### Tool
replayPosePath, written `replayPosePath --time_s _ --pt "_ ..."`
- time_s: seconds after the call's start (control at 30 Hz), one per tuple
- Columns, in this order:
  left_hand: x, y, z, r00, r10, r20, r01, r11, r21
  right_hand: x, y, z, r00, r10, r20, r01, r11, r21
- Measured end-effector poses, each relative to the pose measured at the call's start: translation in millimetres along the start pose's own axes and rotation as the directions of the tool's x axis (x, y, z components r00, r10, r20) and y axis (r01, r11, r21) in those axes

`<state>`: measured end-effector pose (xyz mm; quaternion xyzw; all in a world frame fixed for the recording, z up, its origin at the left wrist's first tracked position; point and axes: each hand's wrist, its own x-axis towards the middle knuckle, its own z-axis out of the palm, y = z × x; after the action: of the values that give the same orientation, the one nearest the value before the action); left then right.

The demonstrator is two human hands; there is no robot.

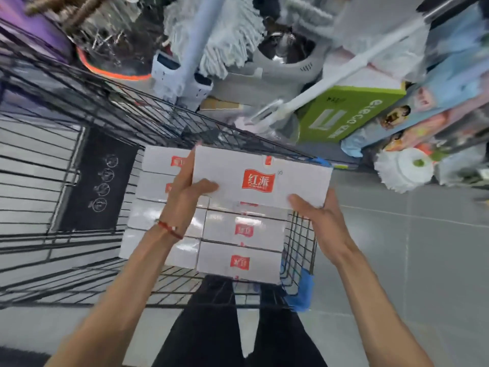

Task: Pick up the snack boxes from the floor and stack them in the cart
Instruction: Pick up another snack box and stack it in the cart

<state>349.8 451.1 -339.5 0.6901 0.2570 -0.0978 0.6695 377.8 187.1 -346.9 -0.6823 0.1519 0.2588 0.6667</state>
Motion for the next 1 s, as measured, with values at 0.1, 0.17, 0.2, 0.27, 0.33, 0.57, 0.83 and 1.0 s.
replayPosePath --time_s 0.1,0.17,0.2,0.27,0.33,0.57,0.83,1.0 --pt "27 -17 2 0.999 0.029 0.027 -0.028 0.998 -0.048 14 13 4 0.999 -0.025 -0.040 0.023 0.999 -0.041" --pt "39 -25 5 0.998 0.042 0.041 -0.040 0.997 -0.059 21 22 5 0.997 -0.048 -0.061 0.044 0.997 -0.059" --pt "42 -32 5 0.998 0.041 0.047 -0.038 0.997 -0.063 24 30 6 0.996 -0.054 -0.069 0.050 0.997 -0.061" --pt "50 -45 4 0.998 0.041 0.040 -0.039 0.998 -0.053 31 42 8 0.993 -0.073 -0.089 0.066 0.995 -0.080" --pt "54 -57 1 0.998 0.039 0.047 -0.037 0.999 -0.038 36 53 10 0.992 -0.089 -0.091 0.079 0.991 -0.109" --pt "65 -100 -4 0.994 0.043 0.103 -0.041 0.999 -0.014 46 92 19 0.980 -0.150 -0.128 0.126 0.976 -0.179" --pt "80 -126 -5 0.994 0.021 0.110 -0.017 0.999 -0.040 54 105 32 0.985 -0.139 -0.100 0.125 0.982 -0.139" --pt "85 -130 -4 0.999 -0.023 0.022 0.023 0.999 0.024 53 99 44 0.979 -0.118 -0.168 0.105 0.991 -0.086"
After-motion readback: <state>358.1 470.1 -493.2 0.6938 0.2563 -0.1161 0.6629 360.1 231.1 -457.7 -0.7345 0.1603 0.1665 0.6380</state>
